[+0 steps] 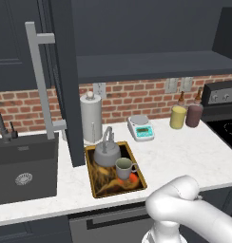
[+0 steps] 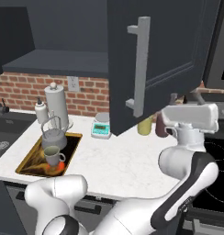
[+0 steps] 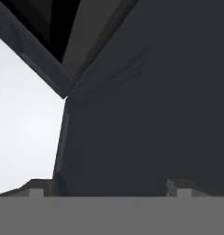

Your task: Pick the kettle from the counter and place it on the tray. Then pick the mug from the cabinet and place it on the tray. Then close the cabinet doors.

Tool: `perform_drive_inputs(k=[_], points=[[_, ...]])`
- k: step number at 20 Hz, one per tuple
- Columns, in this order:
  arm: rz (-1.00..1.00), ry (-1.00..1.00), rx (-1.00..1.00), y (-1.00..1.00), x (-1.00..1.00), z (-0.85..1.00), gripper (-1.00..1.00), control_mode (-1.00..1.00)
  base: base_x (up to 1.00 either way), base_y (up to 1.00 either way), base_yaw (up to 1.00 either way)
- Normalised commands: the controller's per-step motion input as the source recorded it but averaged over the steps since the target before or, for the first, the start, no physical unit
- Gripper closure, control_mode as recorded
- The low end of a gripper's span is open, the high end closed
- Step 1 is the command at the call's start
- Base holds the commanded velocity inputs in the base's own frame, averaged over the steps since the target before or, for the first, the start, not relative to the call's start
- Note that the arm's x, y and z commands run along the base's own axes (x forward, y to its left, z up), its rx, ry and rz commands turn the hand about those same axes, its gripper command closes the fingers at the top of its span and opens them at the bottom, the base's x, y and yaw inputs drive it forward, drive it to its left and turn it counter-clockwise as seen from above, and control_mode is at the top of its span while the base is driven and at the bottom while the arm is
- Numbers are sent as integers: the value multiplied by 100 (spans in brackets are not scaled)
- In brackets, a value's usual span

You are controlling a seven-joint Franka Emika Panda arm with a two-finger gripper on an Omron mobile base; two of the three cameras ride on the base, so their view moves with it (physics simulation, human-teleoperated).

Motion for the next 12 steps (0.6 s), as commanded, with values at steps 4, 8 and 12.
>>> perform_drive_inputs(k=[4,8,12], points=[[-10,30,-16,35,-13,25,-100,-100,0,0,0],[-12,42,-13,32,0,10,-100,-100,0,0,0],[-11,47,-13,38,0,7,-100,-100,0,0,0]])
